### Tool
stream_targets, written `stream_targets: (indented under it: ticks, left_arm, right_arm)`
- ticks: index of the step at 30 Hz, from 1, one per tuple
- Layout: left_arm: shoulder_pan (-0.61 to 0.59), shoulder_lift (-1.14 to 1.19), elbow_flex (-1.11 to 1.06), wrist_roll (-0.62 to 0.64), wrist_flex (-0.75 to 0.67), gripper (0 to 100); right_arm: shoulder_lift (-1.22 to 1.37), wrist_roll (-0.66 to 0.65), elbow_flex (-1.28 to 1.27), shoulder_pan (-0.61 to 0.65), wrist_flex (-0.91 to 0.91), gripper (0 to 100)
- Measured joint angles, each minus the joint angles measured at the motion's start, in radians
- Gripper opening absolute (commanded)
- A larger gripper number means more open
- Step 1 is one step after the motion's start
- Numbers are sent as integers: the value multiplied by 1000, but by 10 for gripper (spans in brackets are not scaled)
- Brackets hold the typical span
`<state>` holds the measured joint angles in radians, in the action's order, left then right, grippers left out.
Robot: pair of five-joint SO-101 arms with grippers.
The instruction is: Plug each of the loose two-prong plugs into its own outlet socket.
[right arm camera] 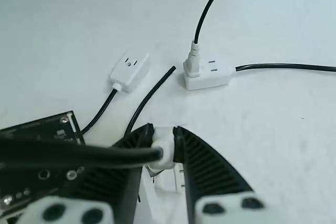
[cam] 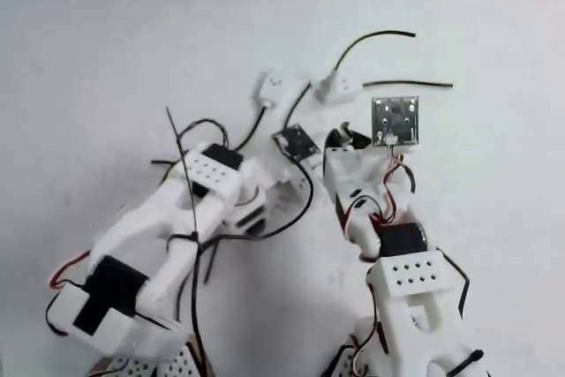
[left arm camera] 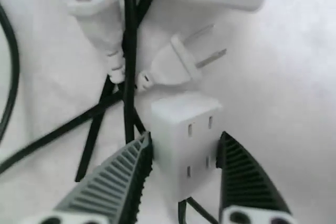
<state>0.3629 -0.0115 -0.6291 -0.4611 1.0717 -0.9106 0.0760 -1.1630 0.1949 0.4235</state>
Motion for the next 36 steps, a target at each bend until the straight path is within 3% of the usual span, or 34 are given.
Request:
stream_targets:
  ticks: [7, 12, 16, 28, 36]
  left_arm:
    - [2, -127, -114, 95, 38, 313]
    - [-3, -273, -206, 107, 44, 316]
    - [-83, -344, -209, 109, 43, 317]
    - [-313, -279, -210, 29, -87, 317]
    - [-315, -358, -146, 28, 52, 315]
  right_arm:
    - [0, 0, 0, 0, 0, 17]
    - [0, 0, 0, 0, 0, 17]
    - [0, 0, 0, 0, 0, 17]
    - [0, 0, 0, 0, 0, 17]
    - [0, 0, 0, 57, 29, 17]
